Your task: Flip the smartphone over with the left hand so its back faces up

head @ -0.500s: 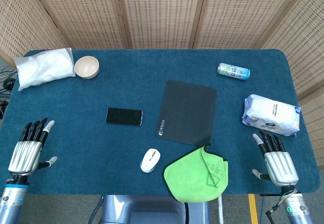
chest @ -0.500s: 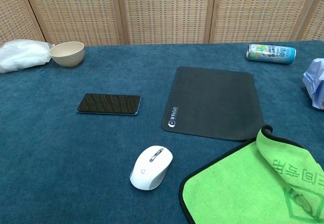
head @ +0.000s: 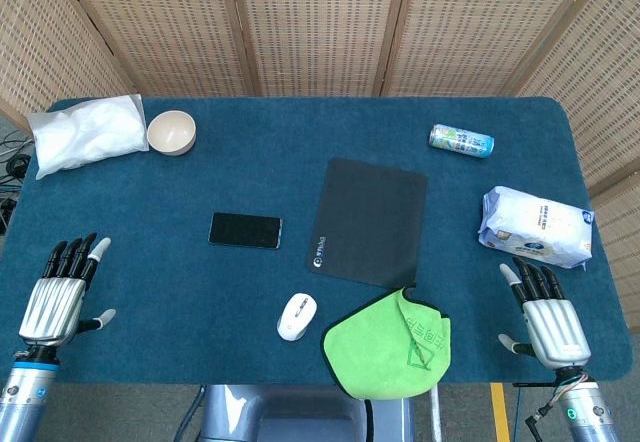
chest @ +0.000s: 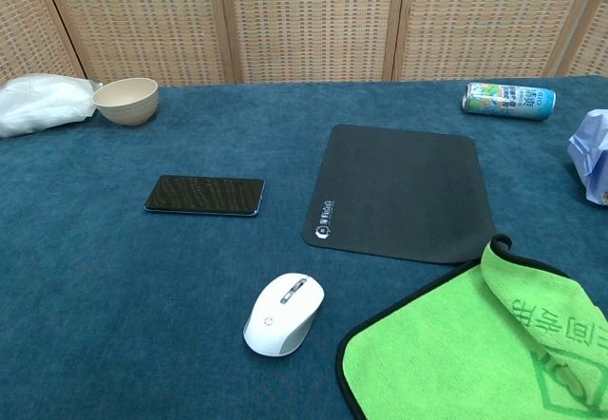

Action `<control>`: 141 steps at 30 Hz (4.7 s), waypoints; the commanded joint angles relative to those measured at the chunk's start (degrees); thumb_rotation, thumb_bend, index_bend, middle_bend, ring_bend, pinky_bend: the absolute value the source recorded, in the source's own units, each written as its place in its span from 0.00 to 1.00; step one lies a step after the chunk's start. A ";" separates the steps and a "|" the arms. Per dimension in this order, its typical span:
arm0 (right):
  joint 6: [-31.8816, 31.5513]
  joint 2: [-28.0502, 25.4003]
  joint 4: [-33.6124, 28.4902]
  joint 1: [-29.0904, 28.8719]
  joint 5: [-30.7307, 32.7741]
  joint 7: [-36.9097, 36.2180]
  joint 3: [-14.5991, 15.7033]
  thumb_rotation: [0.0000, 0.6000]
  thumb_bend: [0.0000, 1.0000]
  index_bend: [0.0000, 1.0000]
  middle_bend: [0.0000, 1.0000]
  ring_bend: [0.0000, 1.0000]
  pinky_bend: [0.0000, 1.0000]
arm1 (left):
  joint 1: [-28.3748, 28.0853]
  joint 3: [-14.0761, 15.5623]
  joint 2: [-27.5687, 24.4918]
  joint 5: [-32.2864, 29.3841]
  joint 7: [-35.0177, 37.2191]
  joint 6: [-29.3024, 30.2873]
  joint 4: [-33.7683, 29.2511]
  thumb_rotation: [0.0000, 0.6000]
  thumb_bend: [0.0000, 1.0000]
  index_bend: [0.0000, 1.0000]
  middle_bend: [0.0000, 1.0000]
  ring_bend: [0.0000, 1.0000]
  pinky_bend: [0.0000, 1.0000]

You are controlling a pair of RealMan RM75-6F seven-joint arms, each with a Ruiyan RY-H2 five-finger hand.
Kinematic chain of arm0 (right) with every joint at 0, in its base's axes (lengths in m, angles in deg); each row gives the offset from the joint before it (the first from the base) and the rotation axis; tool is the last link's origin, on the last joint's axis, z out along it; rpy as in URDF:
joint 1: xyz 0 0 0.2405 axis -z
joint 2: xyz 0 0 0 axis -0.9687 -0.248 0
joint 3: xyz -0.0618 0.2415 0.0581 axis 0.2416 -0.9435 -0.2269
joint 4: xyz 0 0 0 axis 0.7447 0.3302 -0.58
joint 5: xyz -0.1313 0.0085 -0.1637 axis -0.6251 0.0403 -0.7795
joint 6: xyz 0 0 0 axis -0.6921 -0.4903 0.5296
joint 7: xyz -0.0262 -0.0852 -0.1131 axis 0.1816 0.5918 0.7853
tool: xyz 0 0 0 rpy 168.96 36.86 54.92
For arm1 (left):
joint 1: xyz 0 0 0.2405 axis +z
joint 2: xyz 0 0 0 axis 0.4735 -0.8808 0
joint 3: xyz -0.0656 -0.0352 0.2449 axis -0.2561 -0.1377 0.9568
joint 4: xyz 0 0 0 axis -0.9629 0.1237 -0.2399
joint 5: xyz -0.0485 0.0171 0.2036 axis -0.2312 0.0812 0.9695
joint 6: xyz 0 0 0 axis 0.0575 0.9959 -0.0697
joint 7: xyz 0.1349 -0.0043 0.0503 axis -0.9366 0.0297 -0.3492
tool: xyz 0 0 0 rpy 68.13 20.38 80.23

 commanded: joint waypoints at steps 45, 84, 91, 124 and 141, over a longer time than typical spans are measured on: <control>3.48 -0.54 1.34 -1.35 2.36 -4.47 -0.47 1.00 0.00 0.00 0.00 0.00 0.00 | -40.57 -15.69 15.75 -55.21 -33.02 -21.22 0.65 1.00 0.01 0.19 0.00 0.00 0.00; 6.82 -1.55 3.50 -2.61 4.23 -10.79 -0.75 1.00 0.00 0.00 0.00 0.00 0.00 | -57.43 -16.63 32.92 -73.61 -37.12 -26.27 27.06 1.00 0.02 0.23 0.00 0.00 0.00; 6.75 -1.65 3.60 -2.62 4.14 -11.29 -0.73 1.00 0.00 0.00 0.00 0.00 0.00 | -57.95 -16.25 33.66 -74.07 -37.52 -26.38 28.26 1.00 0.03 0.23 0.00 0.00 0.00; 6.59 -1.92 3.87 -2.62 4.28 -12.38 -0.78 1.00 0.00 0.00 0.00 0.00 0.00 | -59.03 -15.91 35.91 -75.53 -38.41 -27.83 31.68 1.00 0.04 0.28 0.00 0.00 0.00; 6.47 -2.00 3.85 -2.58 4.38 -12.65 -0.84 1.00 0.00 0.00 0.00 0.00 0.00 | -59.03 -15.92 36.50 -75.90 -39.33 -27.42 32.47 1.00 0.31 0.38 0.00 0.00 0.00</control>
